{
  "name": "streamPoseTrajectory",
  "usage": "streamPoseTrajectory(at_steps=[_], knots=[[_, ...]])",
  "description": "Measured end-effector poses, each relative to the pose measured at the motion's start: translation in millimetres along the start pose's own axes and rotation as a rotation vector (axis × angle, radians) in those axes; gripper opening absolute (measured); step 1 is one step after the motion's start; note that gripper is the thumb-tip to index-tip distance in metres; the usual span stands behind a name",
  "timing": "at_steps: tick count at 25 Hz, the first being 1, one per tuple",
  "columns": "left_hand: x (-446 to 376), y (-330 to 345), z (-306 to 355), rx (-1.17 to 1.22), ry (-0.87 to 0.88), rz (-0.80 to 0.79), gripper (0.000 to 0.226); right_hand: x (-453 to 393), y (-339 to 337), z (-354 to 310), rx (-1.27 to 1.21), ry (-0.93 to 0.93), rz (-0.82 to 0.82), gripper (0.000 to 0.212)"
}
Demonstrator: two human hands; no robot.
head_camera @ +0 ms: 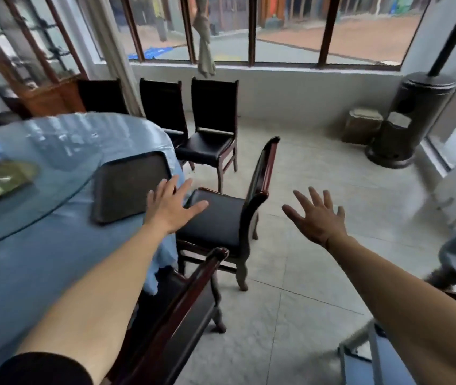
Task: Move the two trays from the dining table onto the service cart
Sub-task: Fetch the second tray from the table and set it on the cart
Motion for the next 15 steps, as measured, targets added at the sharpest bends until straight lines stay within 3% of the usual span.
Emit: streamPoseTrajectory(at_steps=[4,9,15], knots=[[11,-24,-132,0.031,-0.195,0.019,0.09,-40,28,-113,0.014,-0.17,-0.021,0.081],[29,-55,-252,0.0,-0.347,0.059,0.089,-75,54,-215,0.042,-0.278,-0.049,0.086],[35,-61,-330,0.053,-0.466,0.081,0.087,-104,71,-288,0.1,-0.36,-0.075,0.076]])
Point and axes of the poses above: each hand's wrist, its own x-axis away from the middle knuckle, its own y-axis out of the palm, z = x × y, the point moved 9 cm from there along -x, towards the middle knuckle, and after that the axes turned 9 degrees about -y, right-handed, at the moved point
